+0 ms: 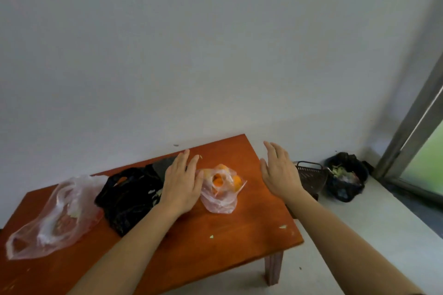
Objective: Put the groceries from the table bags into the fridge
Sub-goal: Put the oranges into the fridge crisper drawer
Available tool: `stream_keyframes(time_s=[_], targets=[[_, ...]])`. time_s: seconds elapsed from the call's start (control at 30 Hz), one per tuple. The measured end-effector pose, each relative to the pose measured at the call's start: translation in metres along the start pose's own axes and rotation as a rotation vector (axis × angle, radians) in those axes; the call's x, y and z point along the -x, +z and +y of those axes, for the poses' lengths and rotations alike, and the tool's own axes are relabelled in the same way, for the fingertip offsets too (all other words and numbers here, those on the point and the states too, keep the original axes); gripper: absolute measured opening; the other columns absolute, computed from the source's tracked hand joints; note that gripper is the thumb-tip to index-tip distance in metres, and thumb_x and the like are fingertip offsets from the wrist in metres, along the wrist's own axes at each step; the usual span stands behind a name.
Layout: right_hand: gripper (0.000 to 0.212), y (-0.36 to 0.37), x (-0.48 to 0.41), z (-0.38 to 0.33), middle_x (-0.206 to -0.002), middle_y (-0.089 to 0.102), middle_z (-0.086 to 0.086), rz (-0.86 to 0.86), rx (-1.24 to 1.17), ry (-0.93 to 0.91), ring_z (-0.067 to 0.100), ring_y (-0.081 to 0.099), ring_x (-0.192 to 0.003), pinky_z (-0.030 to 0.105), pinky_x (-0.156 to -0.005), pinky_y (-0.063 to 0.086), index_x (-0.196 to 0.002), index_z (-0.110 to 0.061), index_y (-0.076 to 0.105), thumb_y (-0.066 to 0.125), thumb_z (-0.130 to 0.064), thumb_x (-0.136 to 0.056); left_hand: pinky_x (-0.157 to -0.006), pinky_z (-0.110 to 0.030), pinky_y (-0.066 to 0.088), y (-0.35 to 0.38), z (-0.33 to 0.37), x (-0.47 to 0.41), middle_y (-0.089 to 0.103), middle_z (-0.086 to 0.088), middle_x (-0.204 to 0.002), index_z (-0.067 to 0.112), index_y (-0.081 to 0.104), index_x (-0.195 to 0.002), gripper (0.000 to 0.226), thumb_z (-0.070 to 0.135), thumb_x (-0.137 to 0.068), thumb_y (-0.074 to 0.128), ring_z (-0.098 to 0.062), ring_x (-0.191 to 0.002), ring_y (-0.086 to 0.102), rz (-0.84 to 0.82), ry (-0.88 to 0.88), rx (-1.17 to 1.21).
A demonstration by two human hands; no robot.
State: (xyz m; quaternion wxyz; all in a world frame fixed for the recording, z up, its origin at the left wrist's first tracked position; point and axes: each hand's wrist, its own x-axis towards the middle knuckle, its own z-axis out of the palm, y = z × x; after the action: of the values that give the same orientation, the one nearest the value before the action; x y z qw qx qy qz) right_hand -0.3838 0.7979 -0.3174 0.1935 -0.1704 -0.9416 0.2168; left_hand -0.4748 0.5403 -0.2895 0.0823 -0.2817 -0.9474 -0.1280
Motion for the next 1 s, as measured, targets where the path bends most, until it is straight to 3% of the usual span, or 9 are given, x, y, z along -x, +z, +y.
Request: stream_keyframes(time_s=[0.2,0.3,0.4,0.53,0.63,0.73,0.8,0.9,1.0], targets=[[0.044,0.049,-0.090,0.011,-0.137,0.055,0.012,-0.164,-0.005,0.007,0.032,0.054,-0.123,0.046,-0.094,0.050,-0.146,-0.013,0.045,0.043,-0.014,-0.102,-0.115,-0.035,0.030,0.045,-0.031,-0.078,0.040,-0.004,-0.152,0.014,0.046,-0.144,0.044,0.033,-0.105,0.038,-0.019,-0.142,0.033,-0.140,-0.078,0.179],[0.040,0.080,-0.117,0.009,-0.132,0.060,0.012,-0.271,-0.038,-0.037,0.031,0.059,-0.119,0.043,-0.096,0.050,-0.140,-0.011,0.054,0.045,-0.009,-0.100,-0.096,-0.027,0.042,0.076,-0.049,-0.105,0.057,-0.001,-0.131,0.015,0.057,-0.130,0.034,0.029,-0.103,0.043,-0.015,-0.119,0.053,-0.216,-0.104,0.267],[0.033,0.117,-0.136,0.004,-0.124,0.067,0.012,-0.374,-0.072,-0.051,0.030,0.062,-0.113,0.041,-0.096,0.049,-0.129,-0.011,0.065,0.050,-0.009,-0.099,-0.083,-0.024,0.046,0.109,-0.068,-0.128,0.064,0.005,-0.111,0.018,0.064,-0.119,0.025,0.022,-0.100,0.049,-0.011,-0.099,0.060,-0.321,-0.113,0.385],[0.029,0.166,-0.137,-0.007,-0.111,0.074,0.004,-0.533,-0.121,0.044,0.022,0.067,-0.102,0.034,-0.088,0.051,-0.113,-0.014,0.074,0.053,-0.009,-0.095,-0.068,-0.033,0.051,0.154,-0.097,-0.146,0.070,0.000,-0.088,0.018,0.070,-0.103,0.019,0.020,-0.098,0.052,-0.014,-0.074,0.064,-0.563,-0.095,0.414],[0.020,0.203,-0.124,-0.021,-0.095,0.072,0.008,-0.690,-0.048,0.032,0.028,0.067,-0.084,0.041,-0.073,0.054,-0.103,-0.010,0.072,0.055,-0.015,-0.094,-0.064,-0.034,0.051,0.180,-0.120,-0.150,0.071,0.000,-0.086,0.016,0.070,-0.099,0.017,0.018,-0.095,0.053,-0.016,-0.075,0.065,-0.670,-0.088,0.371],[0.035,0.234,-0.109,-0.032,-0.103,0.067,0.010,-0.825,0.205,-0.021,0.030,0.068,-0.083,0.035,-0.058,0.050,-0.120,-0.011,0.055,0.062,-0.032,-0.093,-0.047,-0.026,0.037,0.198,-0.140,-0.153,0.063,0.005,-0.072,0.019,0.068,-0.105,0.019,0.018,-0.097,0.051,-0.008,-0.055,0.055,-0.735,-0.079,0.314],[0.042,0.244,-0.106,-0.032,-0.115,0.065,0.010,-0.822,0.271,-0.027,0.031,0.068,-0.089,0.035,-0.059,0.047,-0.130,-0.015,0.047,0.059,-0.014,-0.090,-0.053,-0.029,0.045,0.203,-0.146,-0.158,0.064,0.003,-0.082,0.020,0.065,-0.110,0.018,0.021,-0.097,0.054,-0.011,-0.062,0.058,-0.725,-0.064,0.317],[0.024,0.245,-0.118,-0.025,-0.104,0.068,0.004,-0.684,0.108,0.015,0.027,0.067,-0.079,0.037,-0.058,0.052,-0.117,-0.018,0.061,0.055,-0.017,-0.093,-0.076,-0.037,0.053,0.211,-0.150,-0.165,0.054,0.001,-0.117,0.021,0.053,-0.125,0.031,0.024,-0.095,0.057,-0.023,-0.093,0.062,-0.697,-0.028,0.273],[0.015,0.244,-0.134,-0.016,-0.081,0.068,0.001,-0.465,-0.064,0.295,0.025,0.065,-0.067,0.037,-0.054,0.051,-0.113,-0.019,0.057,0.051,-0.023,-0.100,-0.067,-0.034,0.052,0.218,-0.148,-0.174,0.042,-0.001,-0.126,0.026,0.040,-0.138,0.050,0.030,-0.092,0.060,-0.026,-0.092,0.063,-0.654,0.020,0.153]])
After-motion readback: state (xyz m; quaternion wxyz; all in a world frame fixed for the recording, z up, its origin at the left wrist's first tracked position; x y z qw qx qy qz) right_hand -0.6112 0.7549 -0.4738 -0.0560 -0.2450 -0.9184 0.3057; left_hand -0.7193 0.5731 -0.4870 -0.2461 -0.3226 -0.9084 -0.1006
